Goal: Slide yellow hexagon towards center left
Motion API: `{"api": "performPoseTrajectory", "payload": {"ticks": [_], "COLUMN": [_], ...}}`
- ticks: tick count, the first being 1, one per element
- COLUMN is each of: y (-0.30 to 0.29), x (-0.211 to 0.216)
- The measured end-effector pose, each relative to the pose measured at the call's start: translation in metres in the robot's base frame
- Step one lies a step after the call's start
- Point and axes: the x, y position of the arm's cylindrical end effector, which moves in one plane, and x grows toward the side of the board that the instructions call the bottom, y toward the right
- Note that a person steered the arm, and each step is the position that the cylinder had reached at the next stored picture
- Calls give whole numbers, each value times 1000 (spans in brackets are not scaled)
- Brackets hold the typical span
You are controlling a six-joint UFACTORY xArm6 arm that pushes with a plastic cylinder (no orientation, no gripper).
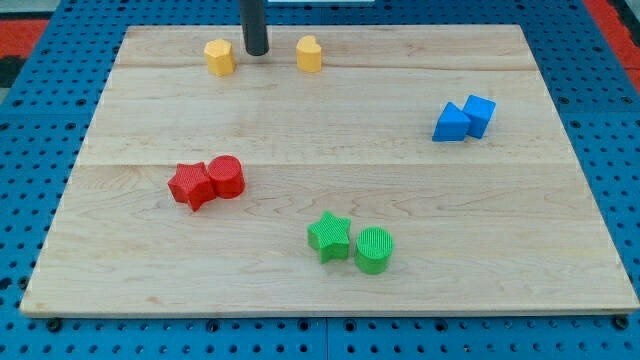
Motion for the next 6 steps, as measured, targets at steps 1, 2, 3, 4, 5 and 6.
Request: {"api": "performPoseTrajectory", "payload": {"ticks": [1,2,3,4,5,6], "y": [-43,-78,-47,-25,-84,-96], "x": [34,75,28,-23,-17,52]}}
